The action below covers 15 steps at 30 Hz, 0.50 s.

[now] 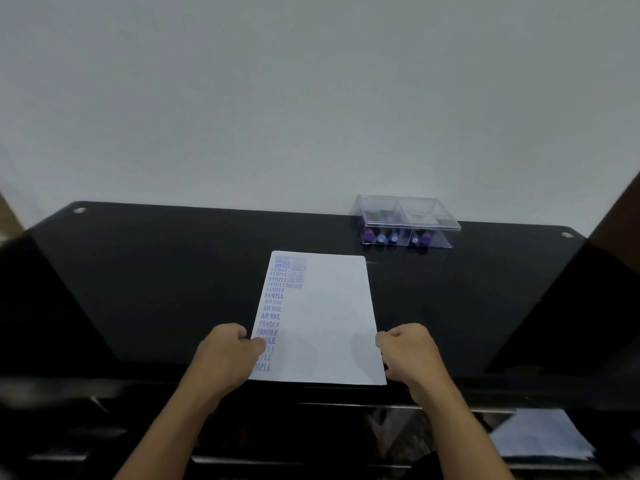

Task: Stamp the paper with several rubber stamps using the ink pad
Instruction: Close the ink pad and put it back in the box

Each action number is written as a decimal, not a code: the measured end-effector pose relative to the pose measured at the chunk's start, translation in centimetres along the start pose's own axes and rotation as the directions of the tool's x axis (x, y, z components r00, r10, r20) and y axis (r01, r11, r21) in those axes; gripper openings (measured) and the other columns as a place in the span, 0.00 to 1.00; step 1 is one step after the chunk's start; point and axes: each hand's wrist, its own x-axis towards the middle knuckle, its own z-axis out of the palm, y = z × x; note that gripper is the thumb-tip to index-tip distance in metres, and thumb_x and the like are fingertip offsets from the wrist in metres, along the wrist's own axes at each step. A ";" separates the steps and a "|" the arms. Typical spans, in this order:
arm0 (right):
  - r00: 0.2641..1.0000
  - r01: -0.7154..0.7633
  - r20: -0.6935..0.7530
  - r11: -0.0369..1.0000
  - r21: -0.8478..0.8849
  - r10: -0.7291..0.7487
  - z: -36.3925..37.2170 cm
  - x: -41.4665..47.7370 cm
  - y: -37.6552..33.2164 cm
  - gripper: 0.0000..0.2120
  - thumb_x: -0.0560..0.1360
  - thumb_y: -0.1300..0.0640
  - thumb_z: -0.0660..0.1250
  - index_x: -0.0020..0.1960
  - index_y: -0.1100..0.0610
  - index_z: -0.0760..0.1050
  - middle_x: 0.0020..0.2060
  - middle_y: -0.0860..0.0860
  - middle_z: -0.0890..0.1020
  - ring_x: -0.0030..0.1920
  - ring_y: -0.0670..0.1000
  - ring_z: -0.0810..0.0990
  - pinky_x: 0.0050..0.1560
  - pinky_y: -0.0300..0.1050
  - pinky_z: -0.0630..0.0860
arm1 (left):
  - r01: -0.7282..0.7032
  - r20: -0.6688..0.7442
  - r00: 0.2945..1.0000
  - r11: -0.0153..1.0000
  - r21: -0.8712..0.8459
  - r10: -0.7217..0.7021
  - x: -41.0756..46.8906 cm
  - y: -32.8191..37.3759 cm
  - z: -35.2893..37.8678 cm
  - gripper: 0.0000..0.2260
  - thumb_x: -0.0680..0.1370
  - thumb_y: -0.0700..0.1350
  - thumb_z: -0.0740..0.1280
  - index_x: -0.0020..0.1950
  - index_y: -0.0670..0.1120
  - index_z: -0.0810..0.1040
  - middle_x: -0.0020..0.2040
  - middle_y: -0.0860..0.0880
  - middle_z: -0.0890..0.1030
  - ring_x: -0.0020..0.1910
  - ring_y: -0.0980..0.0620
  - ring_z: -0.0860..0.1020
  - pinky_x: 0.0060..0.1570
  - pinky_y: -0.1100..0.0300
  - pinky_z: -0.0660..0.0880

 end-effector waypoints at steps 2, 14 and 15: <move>1.000 -0.003 -0.001 1.000 0.015 0.003 0.0 -0.4 -0.3 0.14 0.67 0.60 0.61 0.30 0.53 0.56 0.28 0.53 0.62 0.31 0.52 0.59 0.35 0.49 0.60 | -0.002 0.006 1.000 1.000 -0.005 0.002 -0.4 0.1 -0.2 0.06 0.79 0.45 0.70 0.48 0.44 0.76 0.40 0.52 0.82 0.39 0.54 0.80 0.43 0.58 0.73; 0.918 0.396 0.222 0.790 -0.468 -0.329 -0.2 -2.5 2.5 0.30 0.77 0.53 0.68 0.75 0.52 0.63 0.60 0.45 0.70 0.64 0.46 0.69 0.58 0.40 0.73 | -0.383 0.166 0.924 0.839 0.386 0.346 -1.5 -2.6 -1.6 0.24 0.72 0.54 0.73 0.67 0.58 0.72 0.53 0.60 0.73 0.53 0.60 0.74 0.54 0.62 0.74; 0.912 0.411 0.210 0.773 -0.483 -0.354 0.0 -2.5 2.8 0.29 0.77 0.52 0.68 0.76 0.52 0.63 0.62 0.45 0.71 0.65 0.46 0.68 0.60 0.40 0.72 | -0.407 0.165 0.914 0.830 0.382 0.372 -1.5 -2.8 -1.5 0.23 0.73 0.54 0.73 0.66 0.60 0.72 0.52 0.60 0.73 0.52 0.60 0.74 0.53 0.63 0.74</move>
